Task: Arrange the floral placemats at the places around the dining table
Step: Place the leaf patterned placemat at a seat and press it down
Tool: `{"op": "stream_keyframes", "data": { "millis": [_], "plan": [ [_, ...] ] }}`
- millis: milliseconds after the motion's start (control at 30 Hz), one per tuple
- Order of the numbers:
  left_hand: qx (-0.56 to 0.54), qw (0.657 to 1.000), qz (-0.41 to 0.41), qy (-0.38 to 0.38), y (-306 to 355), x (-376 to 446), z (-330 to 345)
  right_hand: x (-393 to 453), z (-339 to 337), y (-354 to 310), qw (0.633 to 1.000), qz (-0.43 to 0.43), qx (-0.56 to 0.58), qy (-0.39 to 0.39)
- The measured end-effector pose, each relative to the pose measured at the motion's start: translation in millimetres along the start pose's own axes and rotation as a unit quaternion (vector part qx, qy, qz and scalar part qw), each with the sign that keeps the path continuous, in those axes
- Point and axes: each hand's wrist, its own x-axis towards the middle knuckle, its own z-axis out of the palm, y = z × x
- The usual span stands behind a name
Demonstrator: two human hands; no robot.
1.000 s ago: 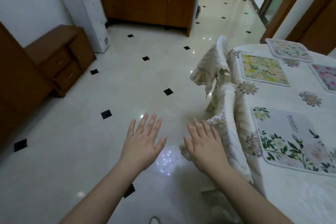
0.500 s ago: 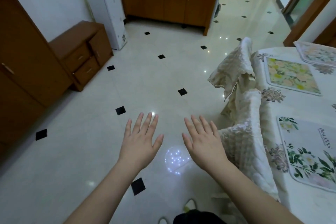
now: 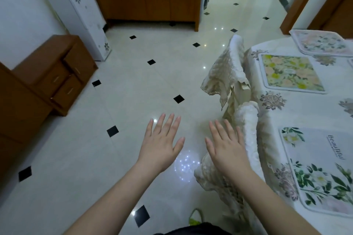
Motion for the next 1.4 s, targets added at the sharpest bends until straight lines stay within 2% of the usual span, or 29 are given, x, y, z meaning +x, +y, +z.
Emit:
{"op": "stream_keyframes", "data": {
  "millis": [167,367,767,933,1167,1400],
  "plan": [
    [0.002,1.0,0.006,-0.002,-8.2,34.9,-2.5,33.3,3.2,-2.1,1.0,0.001,-0.007,-0.012],
    [-0.006,1.0,0.002,0.0,-48.7,72.0,3.3,80.6,5.7,-39.4,1.0,-0.014,0.006,0.003],
    [-0.02,0.999,-0.031,0.018,-223.3,132.9,3.3,213.5,15.5,-191.4,0.996,-0.08,-0.03,-0.005],
    [-0.024,0.999,-0.041,0.024,-268.8,156.9,-1.8,253.2,15.6,-229.1,0.994,-0.102,-0.041,-0.005],
    [-0.028,0.998,-0.051,0.014,-291.1,208.4,8.4,308.5,18.4,-226.8,0.995,-0.082,-0.048,-0.014],
    [-0.025,1.0,-0.015,0.009,-275.3,305.2,10.2,370.0,18.0,-171.4,0.999,-0.02,-0.034,0.002]
  ]
}}
